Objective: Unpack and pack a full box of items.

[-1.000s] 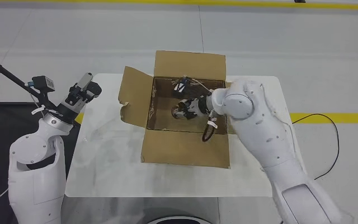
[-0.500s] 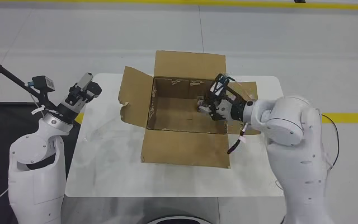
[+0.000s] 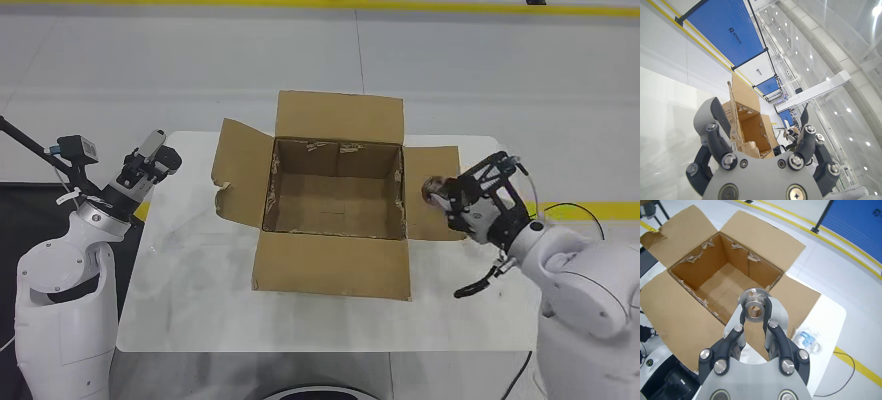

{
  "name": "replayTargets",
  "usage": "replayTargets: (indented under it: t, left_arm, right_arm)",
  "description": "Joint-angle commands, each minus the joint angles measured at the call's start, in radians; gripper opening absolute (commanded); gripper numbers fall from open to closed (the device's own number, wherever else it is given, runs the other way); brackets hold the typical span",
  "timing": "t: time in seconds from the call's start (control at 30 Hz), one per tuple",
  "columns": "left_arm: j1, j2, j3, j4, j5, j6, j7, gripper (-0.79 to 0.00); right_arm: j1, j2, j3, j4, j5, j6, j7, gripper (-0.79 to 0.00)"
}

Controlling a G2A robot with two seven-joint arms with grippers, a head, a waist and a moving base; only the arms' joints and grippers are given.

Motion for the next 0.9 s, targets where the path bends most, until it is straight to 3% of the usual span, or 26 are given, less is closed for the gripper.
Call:
replayTargets:
  t: [0.0, 0.2, 0.43, 0.87]
  left_arm:
    - [0.0, 0.0, 0.0, 0.0, 0.0, 0.0, 0.0, 0.0]
    - [0.0, 0.0, 0.0, 0.0, 0.0, 0.0, 0.0, 0.0]
    - [0.0, 0.0, 0.0, 0.0, 0.0, 0.0, 0.0, 0.0]
    - [0.0, 0.0, 0.0, 0.0, 0.0, 0.0, 0.0, 0.0]
  right_arm:
    - [-0.051, 0.003, 0.039, -0.022, -0.018, 0.03, -0.02, -0.785]
    - [-0.173, 0.01, 0.165, -0.013, 0.004, 0.078, -0.089, -0.785]
    - [-0.236, 0.022, 0.257, 0.084, 0.043, 0.09, -0.119, -0.785]
    - [-0.207, 0.05, 0.213, 0.311, 0.016, 0.017, -0.035, -0.785]
